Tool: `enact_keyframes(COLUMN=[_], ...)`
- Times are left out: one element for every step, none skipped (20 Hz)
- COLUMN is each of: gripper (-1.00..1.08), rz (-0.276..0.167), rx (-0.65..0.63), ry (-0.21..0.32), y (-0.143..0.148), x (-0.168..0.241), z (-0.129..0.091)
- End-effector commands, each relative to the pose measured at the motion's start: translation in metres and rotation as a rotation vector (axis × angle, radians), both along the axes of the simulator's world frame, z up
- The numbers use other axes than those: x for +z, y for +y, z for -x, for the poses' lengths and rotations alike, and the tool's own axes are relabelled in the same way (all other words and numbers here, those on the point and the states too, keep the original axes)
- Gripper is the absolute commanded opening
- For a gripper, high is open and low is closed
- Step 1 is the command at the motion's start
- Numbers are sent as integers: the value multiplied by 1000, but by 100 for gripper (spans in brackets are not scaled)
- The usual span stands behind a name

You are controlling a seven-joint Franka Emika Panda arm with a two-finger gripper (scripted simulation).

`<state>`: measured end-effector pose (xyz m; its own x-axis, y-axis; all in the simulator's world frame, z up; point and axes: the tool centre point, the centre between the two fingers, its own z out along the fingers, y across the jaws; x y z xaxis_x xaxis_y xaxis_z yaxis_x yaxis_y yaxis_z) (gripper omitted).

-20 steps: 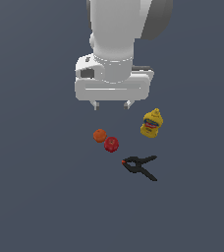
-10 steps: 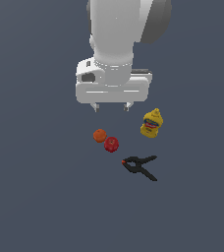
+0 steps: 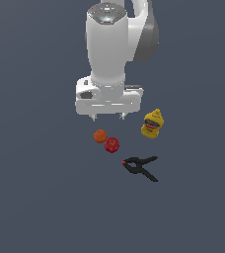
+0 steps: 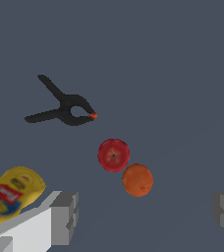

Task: Pick up a designated object from a clutter of objects.

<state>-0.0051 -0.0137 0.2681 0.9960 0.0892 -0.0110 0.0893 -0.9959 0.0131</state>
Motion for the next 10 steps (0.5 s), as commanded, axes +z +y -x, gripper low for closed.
enact_keyframes(gripper=[100, 100, 100, 100, 100, 100, 100, 100, 100, 100], rz=[-4, -6, -8, -9, -11, -12, -13, -14, -15, -16], rx=[8, 12, 16, 20, 24, 28, 31, 35, 39, 42], ry=[0, -1, -1, -2, -2, -3, -3, -4, -4, -5], y=[-5, -8, -10, -13, -15, -18, -21, -23, -26, -28], x=[-19, -28, -37, -46, -55, -64, -73, -82, -91, -99], z=[4, 6, 8, 11, 14, 17, 21, 25, 28, 33])
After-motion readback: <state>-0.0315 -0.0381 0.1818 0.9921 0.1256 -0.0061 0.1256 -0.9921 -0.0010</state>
